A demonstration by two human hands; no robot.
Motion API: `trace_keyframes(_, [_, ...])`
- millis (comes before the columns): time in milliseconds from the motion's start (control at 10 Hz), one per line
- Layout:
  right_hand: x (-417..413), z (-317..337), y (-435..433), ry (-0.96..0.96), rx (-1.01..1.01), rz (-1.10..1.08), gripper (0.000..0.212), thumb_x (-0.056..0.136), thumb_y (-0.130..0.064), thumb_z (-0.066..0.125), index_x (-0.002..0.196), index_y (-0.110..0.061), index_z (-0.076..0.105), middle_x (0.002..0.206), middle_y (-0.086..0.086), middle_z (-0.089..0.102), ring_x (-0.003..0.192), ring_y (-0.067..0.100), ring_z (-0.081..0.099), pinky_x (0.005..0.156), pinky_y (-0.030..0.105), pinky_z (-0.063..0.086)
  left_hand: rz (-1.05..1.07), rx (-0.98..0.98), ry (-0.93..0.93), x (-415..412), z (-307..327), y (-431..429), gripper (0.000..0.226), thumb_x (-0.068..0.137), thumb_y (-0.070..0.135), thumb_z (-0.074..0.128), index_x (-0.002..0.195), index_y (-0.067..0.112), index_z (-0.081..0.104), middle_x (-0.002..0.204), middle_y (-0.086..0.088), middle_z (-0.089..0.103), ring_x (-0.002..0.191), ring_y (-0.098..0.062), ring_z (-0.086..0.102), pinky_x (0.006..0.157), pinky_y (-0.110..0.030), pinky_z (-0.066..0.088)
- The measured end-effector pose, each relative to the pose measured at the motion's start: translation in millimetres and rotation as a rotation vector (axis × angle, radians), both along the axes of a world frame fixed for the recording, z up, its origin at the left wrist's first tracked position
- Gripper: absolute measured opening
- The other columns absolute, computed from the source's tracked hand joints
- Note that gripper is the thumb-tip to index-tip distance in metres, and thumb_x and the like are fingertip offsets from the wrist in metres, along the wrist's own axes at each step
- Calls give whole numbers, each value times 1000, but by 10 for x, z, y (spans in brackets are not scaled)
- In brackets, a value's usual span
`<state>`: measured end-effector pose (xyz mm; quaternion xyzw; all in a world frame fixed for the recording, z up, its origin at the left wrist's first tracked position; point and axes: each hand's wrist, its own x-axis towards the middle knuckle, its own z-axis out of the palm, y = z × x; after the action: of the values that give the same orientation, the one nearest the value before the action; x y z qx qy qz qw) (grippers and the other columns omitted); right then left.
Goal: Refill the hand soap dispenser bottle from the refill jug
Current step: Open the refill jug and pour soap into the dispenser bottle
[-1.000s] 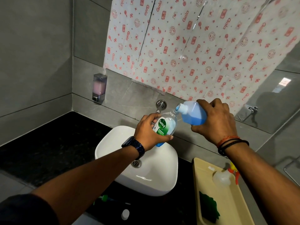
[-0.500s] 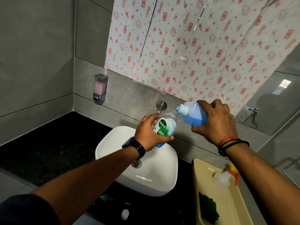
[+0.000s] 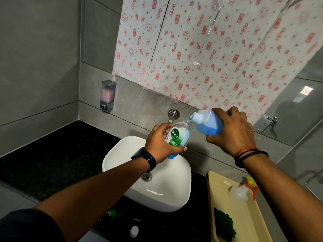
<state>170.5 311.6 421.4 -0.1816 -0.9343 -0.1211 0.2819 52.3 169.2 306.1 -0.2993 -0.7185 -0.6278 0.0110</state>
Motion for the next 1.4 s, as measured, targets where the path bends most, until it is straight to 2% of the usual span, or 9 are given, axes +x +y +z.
trace_keyframes(800, [-19, 1, 54, -10, 5, 3, 81, 53, -35, 83, 124, -24, 45, 103, 14, 48, 96, 37, 45, 74, 49, 48, -3, -15, -4, -11, 8, 49, 81, 48, 38, 89, 120, 24, 53, 109, 4, 53, 94, -12, 57, 71, -16, 51])
trace_keyframes(1400, [24, 42, 36, -30, 2, -8, 80, 54, -35, 83, 125, -24, 45, 104, 15, 48, 98, 36, 44, 74, 48, 46, -4, -19, -3, 26, 28, 48, 82, 48, 39, 89, 120, 25, 53, 110, 4, 53, 94, -13, 57, 73, -19, 52])
